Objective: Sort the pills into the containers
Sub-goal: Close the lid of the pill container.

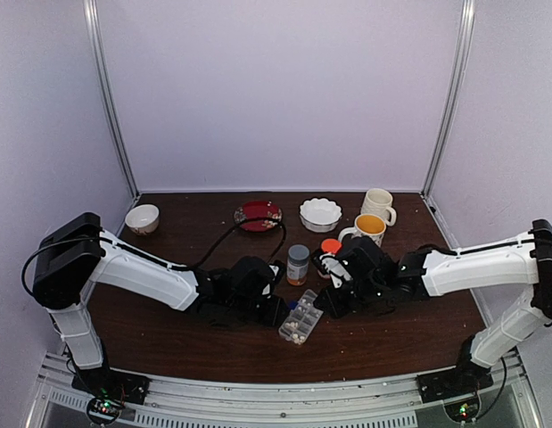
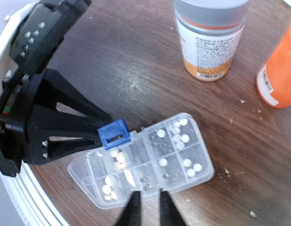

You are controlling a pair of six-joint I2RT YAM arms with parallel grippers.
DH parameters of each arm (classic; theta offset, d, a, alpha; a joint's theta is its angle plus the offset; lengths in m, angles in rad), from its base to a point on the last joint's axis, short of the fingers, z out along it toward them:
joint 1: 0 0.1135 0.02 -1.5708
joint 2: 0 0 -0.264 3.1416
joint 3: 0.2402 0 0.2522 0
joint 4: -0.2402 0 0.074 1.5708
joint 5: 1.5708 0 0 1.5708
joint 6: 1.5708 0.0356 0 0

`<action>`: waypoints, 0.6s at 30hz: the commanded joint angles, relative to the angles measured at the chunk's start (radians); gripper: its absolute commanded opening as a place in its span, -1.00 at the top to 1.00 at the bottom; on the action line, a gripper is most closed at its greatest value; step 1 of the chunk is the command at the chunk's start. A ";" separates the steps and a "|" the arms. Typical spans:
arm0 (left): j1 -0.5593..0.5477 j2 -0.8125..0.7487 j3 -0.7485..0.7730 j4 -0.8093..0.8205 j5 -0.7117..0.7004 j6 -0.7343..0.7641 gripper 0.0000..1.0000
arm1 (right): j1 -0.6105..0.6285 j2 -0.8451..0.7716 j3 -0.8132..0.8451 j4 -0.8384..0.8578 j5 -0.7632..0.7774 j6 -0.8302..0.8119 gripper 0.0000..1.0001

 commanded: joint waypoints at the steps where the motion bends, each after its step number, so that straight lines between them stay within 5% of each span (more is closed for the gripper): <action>1: -0.005 -0.019 0.016 0.011 -0.008 0.016 0.58 | 0.011 0.051 0.015 0.057 -0.079 -0.009 0.92; 18: -0.004 -0.015 0.012 0.000 -0.017 0.011 0.58 | 0.013 0.232 0.092 0.095 -0.121 -0.006 1.00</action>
